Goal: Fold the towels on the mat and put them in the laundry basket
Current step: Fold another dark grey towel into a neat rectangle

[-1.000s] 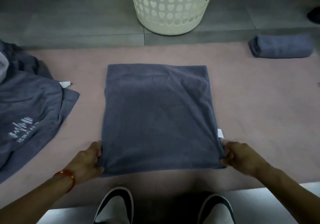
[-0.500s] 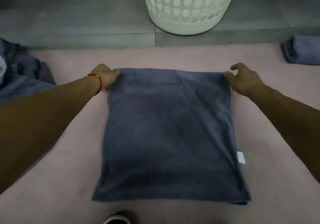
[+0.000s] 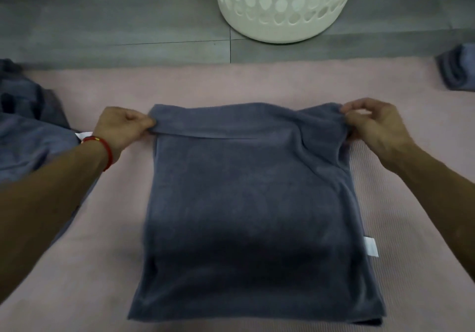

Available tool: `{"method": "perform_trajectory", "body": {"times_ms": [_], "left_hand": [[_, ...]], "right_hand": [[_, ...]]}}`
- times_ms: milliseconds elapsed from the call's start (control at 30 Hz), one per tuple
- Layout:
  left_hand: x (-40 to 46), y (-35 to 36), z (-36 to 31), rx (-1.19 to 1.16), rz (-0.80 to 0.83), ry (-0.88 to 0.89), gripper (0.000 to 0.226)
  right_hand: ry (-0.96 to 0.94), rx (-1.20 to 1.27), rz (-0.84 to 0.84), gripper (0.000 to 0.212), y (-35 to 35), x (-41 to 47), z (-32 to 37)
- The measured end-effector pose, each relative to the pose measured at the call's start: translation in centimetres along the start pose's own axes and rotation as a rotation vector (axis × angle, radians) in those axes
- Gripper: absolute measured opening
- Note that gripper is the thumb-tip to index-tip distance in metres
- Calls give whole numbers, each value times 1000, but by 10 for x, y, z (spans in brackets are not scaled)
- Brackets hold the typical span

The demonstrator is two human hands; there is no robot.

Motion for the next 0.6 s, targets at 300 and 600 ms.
{"method": "perform_trajectory", "body": {"times_ms": [300, 600], "left_hand": [[16, 22, -19, -23, 60, -277, 34], [43, 37, -24, -393, 91, -342, 9]], "right_hand": [[31, -304, -34, 35, 16, 44, 3], [27, 23, -151, 21, -7, 83, 20]]}}
Point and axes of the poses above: each hand's wrist, its own x-axis towards the middle knuckle, its own y-axis out of the palm, z = x × y, the point moved 7 cm from there along x, towards the middle knuckle, and after that the axes turned 10 degrees about y, right-handed, at the moved point
